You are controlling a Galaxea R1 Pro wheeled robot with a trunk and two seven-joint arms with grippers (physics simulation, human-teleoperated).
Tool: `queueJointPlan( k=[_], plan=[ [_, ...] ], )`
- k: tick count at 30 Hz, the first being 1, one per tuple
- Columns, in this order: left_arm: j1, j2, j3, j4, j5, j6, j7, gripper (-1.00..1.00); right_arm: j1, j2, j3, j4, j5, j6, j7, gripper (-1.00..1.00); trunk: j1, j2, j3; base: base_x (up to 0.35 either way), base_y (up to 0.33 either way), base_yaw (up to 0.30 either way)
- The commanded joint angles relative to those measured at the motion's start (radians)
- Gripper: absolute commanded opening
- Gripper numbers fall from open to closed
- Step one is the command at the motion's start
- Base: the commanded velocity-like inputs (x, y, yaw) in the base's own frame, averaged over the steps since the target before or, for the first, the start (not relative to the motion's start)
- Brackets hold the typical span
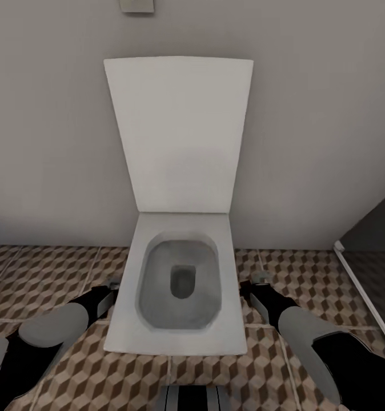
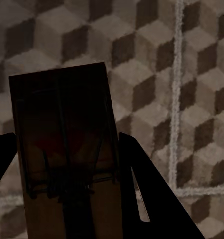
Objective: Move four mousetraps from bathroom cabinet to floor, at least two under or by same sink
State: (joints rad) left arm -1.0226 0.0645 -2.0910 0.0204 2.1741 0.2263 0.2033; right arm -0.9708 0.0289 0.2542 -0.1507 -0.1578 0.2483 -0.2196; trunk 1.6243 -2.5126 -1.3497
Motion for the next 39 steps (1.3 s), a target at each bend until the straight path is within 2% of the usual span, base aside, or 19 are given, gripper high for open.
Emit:
queueJointPlan(
  k=[1,6,7,10,14,25,39],
  plan=[
    [-0.001,0.001,-0.009,0.000,0.005,0.003,0.003,-1.00,0.000,0.000,0.008,-0.002,-0.014,0.005,-0.006,-1.00,0.000,0.000,-0.001,0.334,0.000,0.000],
    [-0.001,0.010,-0.009,0.000,0.006,-0.002,0.004,-1.00,0.001,0.000,0.008,0.000,-0.015,0.005,-0.006,-1.00,0.000,0.000,-0.001,0.216,0.000,0.000],
    [-0.001,0.014,-0.010,0.000,0.005,-0.026,0.005,-1.00,0.001,-0.001,0.008,0.000,-0.015,0.005,-0.006,-1.00,0.000,0.000,-0.001,0.036,0.000,0.000],
    [-0.001,0.040,-0.009,0.002,0.006,-0.059,0.009,-1.00,0.001,-0.002,0.008,0.010,-0.016,0.005,-0.006,-1.00,0.000,0.000,-0.001,0.013,0.000,0.000],
    [-0.001,0.063,-0.008,0.002,0.006,-0.068,0.010,-1.00,0.002,0.000,0.008,0.023,-0.016,0.005,-0.006,-1.00,0.000,0.000,-0.001,0.003,0.000,0.000],
    [-0.001,0.067,-0.010,0.000,0.006,-0.067,0.004,-1.00,0.003,-0.004,0.009,0.087,-0.017,0.005,-0.006,-1.00,0.000,0.000,-0.001,0.000,0.000,0.000],
    [-0.001,0.067,-0.011,0.000,0.006,-0.070,0.002,-1.00,0.003,-0.007,0.006,0.094,-0.023,0.006,-0.016,-1.00,0.000,0.000,-0.001,0.000,0.000,0.000]
  ],
)
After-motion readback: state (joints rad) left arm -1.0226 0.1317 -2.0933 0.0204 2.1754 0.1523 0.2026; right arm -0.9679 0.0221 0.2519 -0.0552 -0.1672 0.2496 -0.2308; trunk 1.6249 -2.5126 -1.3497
